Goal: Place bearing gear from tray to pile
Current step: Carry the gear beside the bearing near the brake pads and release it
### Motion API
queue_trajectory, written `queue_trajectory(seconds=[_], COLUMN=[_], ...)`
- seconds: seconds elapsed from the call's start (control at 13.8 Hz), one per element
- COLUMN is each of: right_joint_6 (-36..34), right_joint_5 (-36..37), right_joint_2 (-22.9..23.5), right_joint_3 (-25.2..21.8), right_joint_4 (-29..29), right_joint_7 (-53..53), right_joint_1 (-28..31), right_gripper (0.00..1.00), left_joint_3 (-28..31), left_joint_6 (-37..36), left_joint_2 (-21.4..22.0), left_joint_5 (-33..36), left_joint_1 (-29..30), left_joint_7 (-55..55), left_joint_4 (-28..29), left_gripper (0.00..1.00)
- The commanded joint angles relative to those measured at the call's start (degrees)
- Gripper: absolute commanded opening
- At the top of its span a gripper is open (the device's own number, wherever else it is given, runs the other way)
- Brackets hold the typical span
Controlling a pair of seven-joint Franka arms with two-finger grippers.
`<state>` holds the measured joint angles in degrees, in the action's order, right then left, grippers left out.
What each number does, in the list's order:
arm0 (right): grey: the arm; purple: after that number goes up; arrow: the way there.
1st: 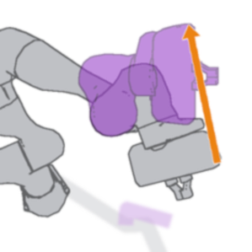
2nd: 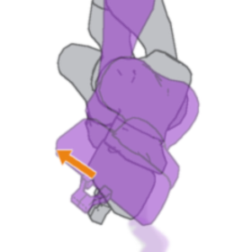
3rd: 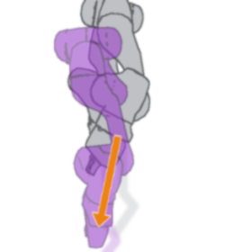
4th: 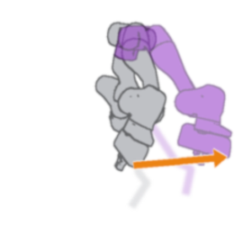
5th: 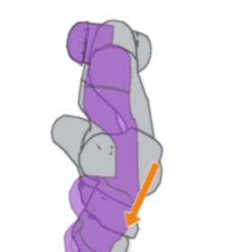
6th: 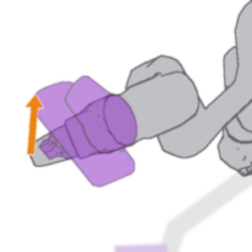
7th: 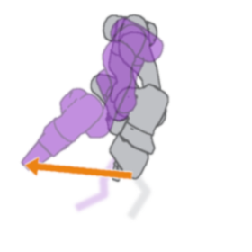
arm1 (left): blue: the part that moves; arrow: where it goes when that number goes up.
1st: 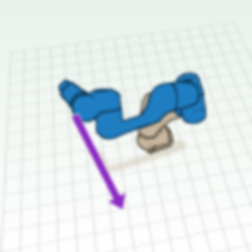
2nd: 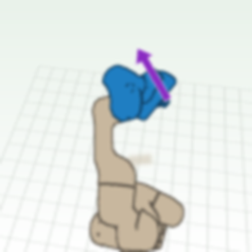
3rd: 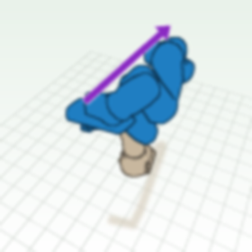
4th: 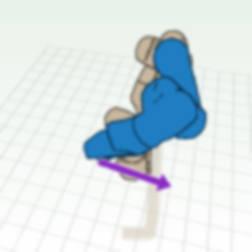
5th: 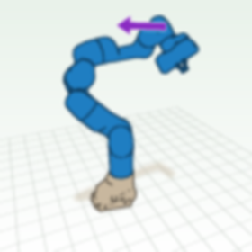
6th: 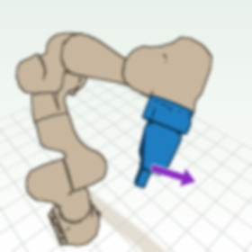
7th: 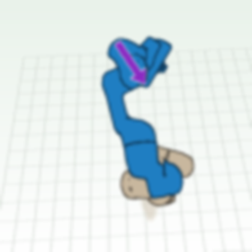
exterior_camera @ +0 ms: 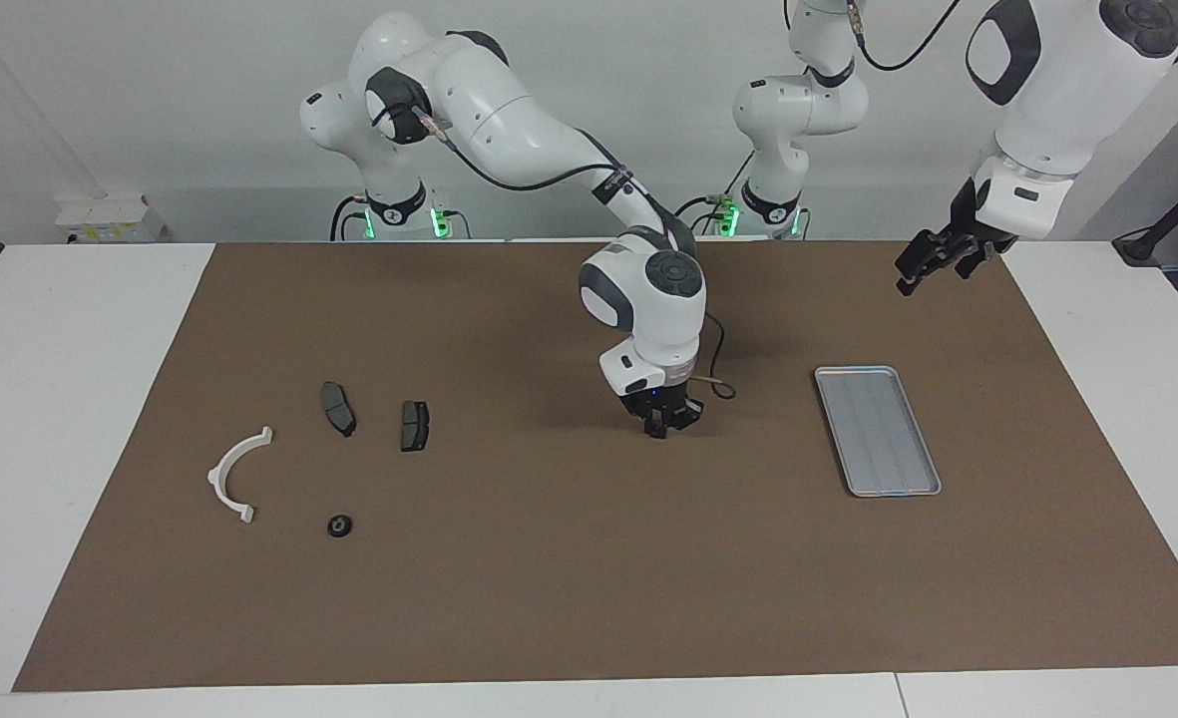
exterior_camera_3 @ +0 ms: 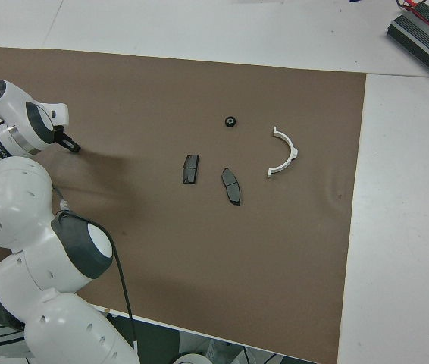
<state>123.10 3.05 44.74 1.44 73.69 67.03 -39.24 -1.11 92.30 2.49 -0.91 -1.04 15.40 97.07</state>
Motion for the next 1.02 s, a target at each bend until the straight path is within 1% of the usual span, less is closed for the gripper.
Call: queue_trajectory(seconds=[0.0, 0.07, 0.15, 0.29, 0.36, 0.51, 0.65, 0.73, 0.8, 0.87, 0.95], right_joint_6=[-0.2, -2.3, -6.5, -14.8, -16.2, -16.6, -16.5, -15.8, -14.9, -12.6, -9.3], right_joint_5=[2.7, 3.5, 3.5, 3.1, 2.8, 2.6, 2.7, 2.7, 2.7, 2.7, 2.6], right_joint_2=[1.6, 0.8, -0.2, -1.9, -3.8, -5.7, -6.2, -6.4, -6.9, -7.8, -8.9], right_joint_3=[0.1, 0.2, 0.8, 0.8, 0.8, 0.8, 0.8, 0.8, 0.8, 0.8, 0.8], right_joint_4=[-0.8, -1.3, -3.7, -8.2, -8.4, -7.6, -6.3, -5.2, -3.3, -1.0, 2.5], right_joint_7=[0.5, -1.4, -6.0, -17.0, -22.9, -33.5, -44.5, -48.1, -50.9, -52.9, -54.9], right_joint_1=[1.2, 3.0, 5.1, 8.9, 11.4, 15.7, 20.3, 22.3, 24.0, 25.4, 26.7], right_gripper=[0.00, 0.00, 0.00, 0.00, 0.00, 0.00, 0.00, 0.00, 0.00, 0.00, 0.00], left_joint_3=[-0.2, -0.2, -0.2, -0.2, -0.2, -0.2, -0.2, -0.2, -0.2, -0.2, -0.2], left_joint_6=[-0.9, -0.9, -0.9, -0.9, -0.9, -0.9, -0.9, -0.9, -0.9, -0.9, -0.9], left_joint_2=[1.2, 1.2, 1.2, 1.2, 1.2, 1.2, 1.2, 1.2, 1.2, 1.2, 1.2], left_joint_5=[0.4, 0.4, 0.4, 0.4, 0.4, 0.4, 0.4, 0.4, 0.4, 0.4, 0.4], left_joint_1=[0.2, 0.2, 0.2, 0.2, 0.2, 0.2, 0.2, 0.2, 0.2, 0.1, 0.2], left_joint_7=[-0.6, -0.6, -0.6, -0.6, -0.6, -0.6, -0.6, -0.6, -0.6, -0.6, -0.6], left_joint_4=[0.6, 0.6, 0.5, 0.5, 0.6, 0.6, 0.6, 0.5, 0.6, 0.5, 0.6], left_gripper=[1.00, 1.00, 1.00, 1.00, 1.00, 1.00, 1.00, 1.00, 1.00, 1.00, 1.00])
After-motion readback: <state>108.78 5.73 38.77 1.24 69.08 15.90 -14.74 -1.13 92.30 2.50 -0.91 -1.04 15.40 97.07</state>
